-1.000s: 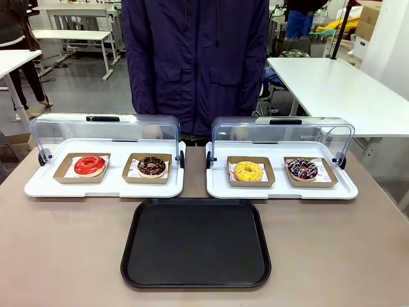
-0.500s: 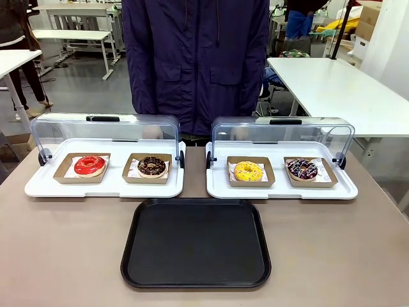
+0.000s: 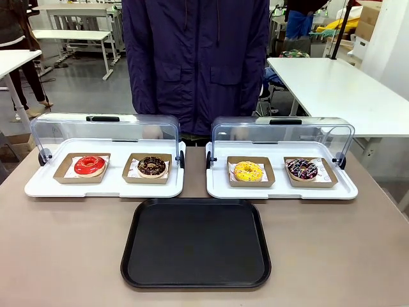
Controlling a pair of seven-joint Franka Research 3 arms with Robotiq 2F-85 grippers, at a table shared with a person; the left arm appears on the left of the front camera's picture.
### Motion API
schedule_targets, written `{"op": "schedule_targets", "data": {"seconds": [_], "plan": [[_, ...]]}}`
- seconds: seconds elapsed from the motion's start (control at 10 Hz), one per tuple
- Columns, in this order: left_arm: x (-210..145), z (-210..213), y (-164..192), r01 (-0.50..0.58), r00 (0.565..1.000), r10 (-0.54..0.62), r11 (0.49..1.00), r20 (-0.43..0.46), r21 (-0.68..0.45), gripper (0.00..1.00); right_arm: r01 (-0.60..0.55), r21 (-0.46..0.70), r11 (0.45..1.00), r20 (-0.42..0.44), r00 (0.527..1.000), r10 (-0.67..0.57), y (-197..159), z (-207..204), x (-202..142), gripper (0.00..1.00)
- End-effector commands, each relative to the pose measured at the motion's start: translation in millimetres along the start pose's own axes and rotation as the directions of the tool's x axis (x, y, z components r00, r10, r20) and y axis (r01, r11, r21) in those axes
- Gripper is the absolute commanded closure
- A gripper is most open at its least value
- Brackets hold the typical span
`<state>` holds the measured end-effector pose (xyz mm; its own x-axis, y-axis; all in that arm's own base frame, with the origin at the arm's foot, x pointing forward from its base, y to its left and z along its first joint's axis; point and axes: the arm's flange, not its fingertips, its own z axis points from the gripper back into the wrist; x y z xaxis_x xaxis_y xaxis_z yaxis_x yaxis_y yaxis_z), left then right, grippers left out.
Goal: Move the third donut from the left to the tray.
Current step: Pick up the Paper togo box containing the Donut indicated by the person and place it on the Handle tray.
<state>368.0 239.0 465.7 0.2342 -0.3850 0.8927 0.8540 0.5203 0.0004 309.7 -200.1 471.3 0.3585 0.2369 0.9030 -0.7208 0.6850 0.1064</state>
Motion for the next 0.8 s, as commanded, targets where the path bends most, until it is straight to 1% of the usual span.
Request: {"op": "schedule_targets", "data": {"seconds": [0.0,0.7], "plan": [[-0.2,1.5,-1.3,0.007,1.000,-0.007,1.000,-0.005,-0.008,0.00,-0.026,-0.003,1.000,0.025,0.999,0.026,-3.5,-0.8,0.4,0.00],[-0.2,1.5,-1.3,0.007,1.000,-0.007,1.000,-0.005,-0.008,0.00,-0.026,-0.003,1.000,0.025,0.999,0.026,-3.5,-0.8,0.4,0.00]]}}
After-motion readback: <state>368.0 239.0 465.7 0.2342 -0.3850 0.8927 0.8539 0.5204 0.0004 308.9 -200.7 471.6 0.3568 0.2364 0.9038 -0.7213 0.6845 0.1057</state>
